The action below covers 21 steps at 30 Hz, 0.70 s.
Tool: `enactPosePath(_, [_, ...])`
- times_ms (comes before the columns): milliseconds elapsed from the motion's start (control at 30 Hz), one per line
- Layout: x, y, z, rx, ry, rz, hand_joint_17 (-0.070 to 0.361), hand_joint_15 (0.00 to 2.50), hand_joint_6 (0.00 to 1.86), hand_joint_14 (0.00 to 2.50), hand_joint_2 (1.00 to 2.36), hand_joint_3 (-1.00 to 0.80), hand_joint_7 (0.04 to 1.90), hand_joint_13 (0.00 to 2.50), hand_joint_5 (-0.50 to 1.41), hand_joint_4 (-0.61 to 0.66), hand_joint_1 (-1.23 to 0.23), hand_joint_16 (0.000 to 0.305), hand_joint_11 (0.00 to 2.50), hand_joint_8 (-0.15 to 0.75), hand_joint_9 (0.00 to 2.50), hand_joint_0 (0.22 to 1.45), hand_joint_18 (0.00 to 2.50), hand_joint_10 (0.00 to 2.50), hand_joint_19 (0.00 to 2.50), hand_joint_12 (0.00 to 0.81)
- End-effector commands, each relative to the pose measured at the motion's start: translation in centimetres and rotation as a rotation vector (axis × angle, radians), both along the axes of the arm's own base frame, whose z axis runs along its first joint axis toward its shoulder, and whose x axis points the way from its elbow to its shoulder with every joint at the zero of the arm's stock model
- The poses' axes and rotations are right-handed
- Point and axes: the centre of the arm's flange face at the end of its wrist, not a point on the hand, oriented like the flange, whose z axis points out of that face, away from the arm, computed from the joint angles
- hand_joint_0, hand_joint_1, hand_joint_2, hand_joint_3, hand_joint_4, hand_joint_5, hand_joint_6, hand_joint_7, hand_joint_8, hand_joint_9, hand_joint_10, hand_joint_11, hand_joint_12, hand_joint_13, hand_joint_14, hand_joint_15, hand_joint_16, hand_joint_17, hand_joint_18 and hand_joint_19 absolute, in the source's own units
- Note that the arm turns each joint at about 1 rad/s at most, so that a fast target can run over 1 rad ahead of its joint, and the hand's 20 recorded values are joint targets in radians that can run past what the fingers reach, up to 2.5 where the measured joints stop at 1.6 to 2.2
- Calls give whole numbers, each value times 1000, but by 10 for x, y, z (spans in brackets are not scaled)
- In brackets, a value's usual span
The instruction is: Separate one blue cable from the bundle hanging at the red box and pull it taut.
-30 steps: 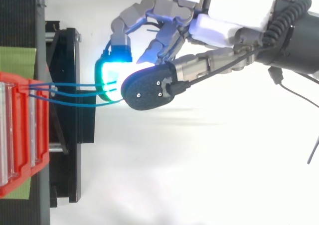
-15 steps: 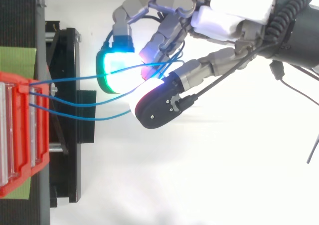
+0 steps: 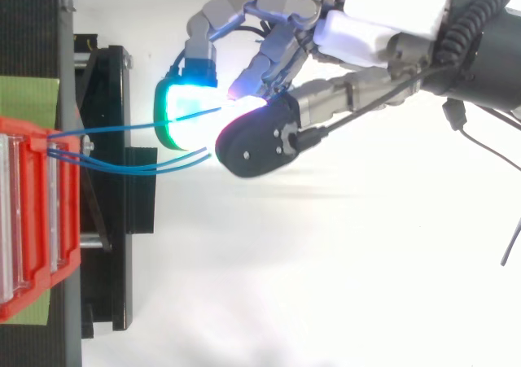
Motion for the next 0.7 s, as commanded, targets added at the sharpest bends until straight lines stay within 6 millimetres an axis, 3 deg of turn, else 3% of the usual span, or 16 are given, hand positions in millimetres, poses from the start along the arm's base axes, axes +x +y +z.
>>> enactPosePath(0, [0, 0, -1, 1, 1, 0, 109, 1189, 873, 26, 1000, -500, 896, 1139, -220, -22, -544, 48, 1559, 204, 1175, 522, 696, 6, 723, 315])
enactPosePath(100, [0, 0, 0, 0, 1, 0, 101, 1203, 868, 27, 1000, -500, 949, 1127, -216, -42, -468, 45, 1575, 189, 1178, 602, 676, 10, 749, 296])
enactPosePath(200, [0, 0, -1, 1, 2, 0, 102, 1208, 880, 27, 1000, -500, 969, 1126, -215, -40, -498, 45, 1585, 186, 1186, 617, 679, 10, 757, 291])
enactPosePath(433, [0, -1, -1, 4, 2, -3, 103, 1202, 909, 27, 1017, -305, 1010, 1127, -212, -36, -584, 46, 1598, 193, 1189, 614, 684, 10, 748, 298])
enactPosePath(667, [-1, -1, 0, 4, 3, -2, 103, 1206, 937, 27, 1028, -138, 1068, 1127, -203, -128, -671, 46, 1616, 191, 1204, 625, 689, 10, 731, 295])
